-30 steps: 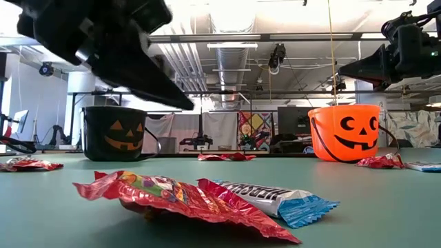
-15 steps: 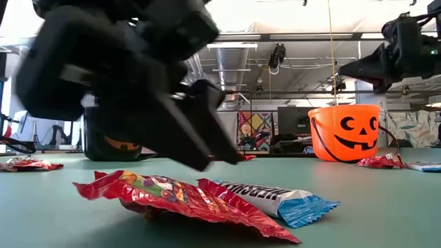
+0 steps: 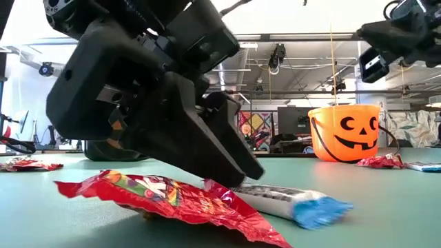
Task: Sort candy by brand, put in halloween buckets
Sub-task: Put the white chocolate into the black bucket
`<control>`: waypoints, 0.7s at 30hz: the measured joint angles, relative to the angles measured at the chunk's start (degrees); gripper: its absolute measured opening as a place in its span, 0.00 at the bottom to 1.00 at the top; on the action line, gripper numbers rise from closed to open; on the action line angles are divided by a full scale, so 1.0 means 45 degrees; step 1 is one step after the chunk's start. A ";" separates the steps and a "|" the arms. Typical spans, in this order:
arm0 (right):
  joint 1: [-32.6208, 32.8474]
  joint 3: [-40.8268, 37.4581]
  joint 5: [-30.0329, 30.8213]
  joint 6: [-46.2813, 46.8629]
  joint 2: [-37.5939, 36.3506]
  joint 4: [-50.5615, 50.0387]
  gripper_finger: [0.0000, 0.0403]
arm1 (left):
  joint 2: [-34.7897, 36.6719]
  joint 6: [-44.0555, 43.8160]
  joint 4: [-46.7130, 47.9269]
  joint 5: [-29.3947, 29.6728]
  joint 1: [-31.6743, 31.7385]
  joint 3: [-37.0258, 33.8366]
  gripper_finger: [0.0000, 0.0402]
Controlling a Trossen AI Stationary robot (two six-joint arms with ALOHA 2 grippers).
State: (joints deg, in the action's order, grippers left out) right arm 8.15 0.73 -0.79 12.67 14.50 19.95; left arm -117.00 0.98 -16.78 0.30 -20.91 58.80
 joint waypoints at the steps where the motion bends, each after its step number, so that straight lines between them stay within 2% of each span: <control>1: 0.0161 0.0000 0.0939 0.0062 0.0349 0.0194 0.04 | 0.0111 -0.0005 -0.0001 0.0014 0.0218 -0.0189 0.58; 4: 0.0471 -0.0010 0.2919 0.0320 0.1483 0.0593 0.04 | 0.0551 -0.0125 -0.0212 0.0263 0.0967 -0.0839 0.58; 9: 0.0522 -0.0015 0.3939 0.1646 0.3092 0.0916 0.04 | 0.1884 -0.0289 0.0188 0.2218 0.1668 -0.1982 0.58; 12: 0.0522 -0.0015 0.4673 0.2209 0.3967 0.0603 0.04 | 0.2814 -0.0234 -0.0033 0.2505 0.1898 -0.2655 0.57; 14: 0.0522 -0.0019 0.5220 0.2939 0.4528 0.0604 0.04 | 0.3370 -0.0259 -0.0845 0.2275 0.1897 -0.2986 0.57; 16: 0.0522 -0.0024 0.5492 0.3537 0.4971 0.0657 0.04 | 0.3696 -0.0342 -0.1416 0.1359 0.1884 -0.3428 0.57; 18: 0.0518 -0.0024 0.5659 0.3819 0.5308 0.0812 0.04 | 0.3692 -0.0569 -0.1684 0.0553 0.1906 -0.3811 0.57; 21: 0.0518 -0.0024 0.5851 0.3852 0.5646 0.1332 0.04 | 0.3532 -0.0513 -0.2319 0.0040 0.1933 -0.4087 0.57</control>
State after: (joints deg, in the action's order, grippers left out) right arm 10.48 0.62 25.54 30.00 39.91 25.95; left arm -101.11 -1.33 -27.22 0.48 -12.21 40.41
